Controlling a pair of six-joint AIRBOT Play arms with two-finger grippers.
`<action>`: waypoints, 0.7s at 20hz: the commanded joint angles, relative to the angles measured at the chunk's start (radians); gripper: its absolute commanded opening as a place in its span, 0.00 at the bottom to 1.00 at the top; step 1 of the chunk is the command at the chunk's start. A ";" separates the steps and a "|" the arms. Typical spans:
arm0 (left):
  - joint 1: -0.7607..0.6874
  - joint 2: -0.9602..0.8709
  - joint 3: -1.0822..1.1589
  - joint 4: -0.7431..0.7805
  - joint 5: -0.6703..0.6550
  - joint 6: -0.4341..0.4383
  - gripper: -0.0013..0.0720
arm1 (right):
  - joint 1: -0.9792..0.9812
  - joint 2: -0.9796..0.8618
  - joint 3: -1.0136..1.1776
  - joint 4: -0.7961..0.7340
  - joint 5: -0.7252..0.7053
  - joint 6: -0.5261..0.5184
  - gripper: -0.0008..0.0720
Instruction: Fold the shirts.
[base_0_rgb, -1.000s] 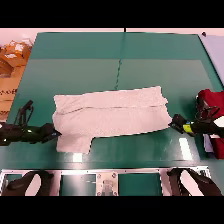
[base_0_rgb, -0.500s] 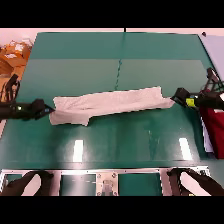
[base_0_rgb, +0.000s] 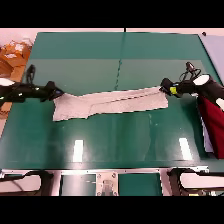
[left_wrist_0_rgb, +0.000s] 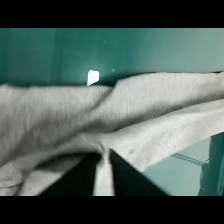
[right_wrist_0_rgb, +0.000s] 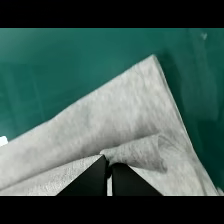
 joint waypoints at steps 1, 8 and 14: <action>-0.059 -0.154 0.119 -0.019 0.133 -0.006 0.52 | 0.003 -0.142 0.098 0.005 -0.033 -0.014 0.32; 0.031 -0.154 0.292 -0.016 0.031 -0.063 0.52 | -0.193 -0.169 0.289 0.004 0.279 -0.212 0.77; 0.026 -0.154 0.325 -0.026 -0.163 -0.077 0.05 | -0.266 -0.325 0.290 0.162 0.483 -0.413 0.77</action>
